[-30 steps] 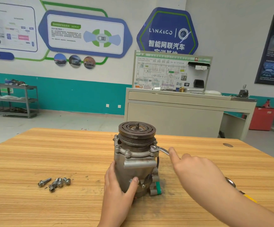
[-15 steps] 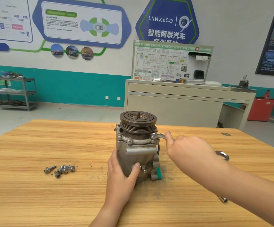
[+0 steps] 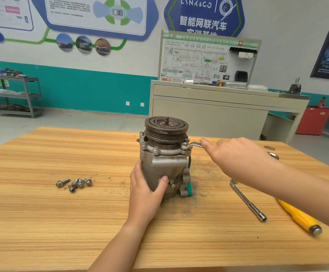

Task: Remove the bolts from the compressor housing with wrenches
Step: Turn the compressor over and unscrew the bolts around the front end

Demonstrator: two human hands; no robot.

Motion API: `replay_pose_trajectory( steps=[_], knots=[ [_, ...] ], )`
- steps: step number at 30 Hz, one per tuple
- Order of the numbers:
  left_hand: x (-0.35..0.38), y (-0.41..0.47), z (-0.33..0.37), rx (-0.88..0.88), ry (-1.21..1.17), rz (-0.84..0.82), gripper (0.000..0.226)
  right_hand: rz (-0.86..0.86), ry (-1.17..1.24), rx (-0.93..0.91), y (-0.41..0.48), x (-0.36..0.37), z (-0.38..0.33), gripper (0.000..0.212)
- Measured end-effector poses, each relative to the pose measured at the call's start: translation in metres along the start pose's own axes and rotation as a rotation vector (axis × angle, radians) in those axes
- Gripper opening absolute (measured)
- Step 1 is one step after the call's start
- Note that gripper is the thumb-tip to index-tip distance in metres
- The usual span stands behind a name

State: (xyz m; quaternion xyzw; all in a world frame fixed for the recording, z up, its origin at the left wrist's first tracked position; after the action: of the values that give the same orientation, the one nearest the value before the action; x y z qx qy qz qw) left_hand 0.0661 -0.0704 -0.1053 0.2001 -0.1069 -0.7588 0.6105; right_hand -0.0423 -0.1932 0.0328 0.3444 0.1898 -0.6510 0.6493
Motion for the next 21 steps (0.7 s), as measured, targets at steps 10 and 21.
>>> replay_pose_trajectory(
  steps=[10,21],
  knots=[
    [0.001,0.002,-0.002,-0.002,-0.02,-0.011,0.085,0.055,-0.053,-0.005,0.007,0.002,-0.001,0.054],
    [0.001,0.003,-0.005,0.012,-0.025,-0.009,0.086,0.071,0.075,0.064,0.076,0.04,0.011,0.024]
  ],
)
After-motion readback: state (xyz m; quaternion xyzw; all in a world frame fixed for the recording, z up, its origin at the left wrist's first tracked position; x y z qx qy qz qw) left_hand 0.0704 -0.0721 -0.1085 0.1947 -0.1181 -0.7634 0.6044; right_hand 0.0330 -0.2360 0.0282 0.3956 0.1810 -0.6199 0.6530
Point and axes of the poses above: each hand's wrist, its own y-axis towards the middle knuckle, its own x-axis out of the palm, z = x × y, the point moved 8 cm from there along y, towards the middle knuckle, and after that the axes turned 3 degrees about -y, right-handed, at the moved point
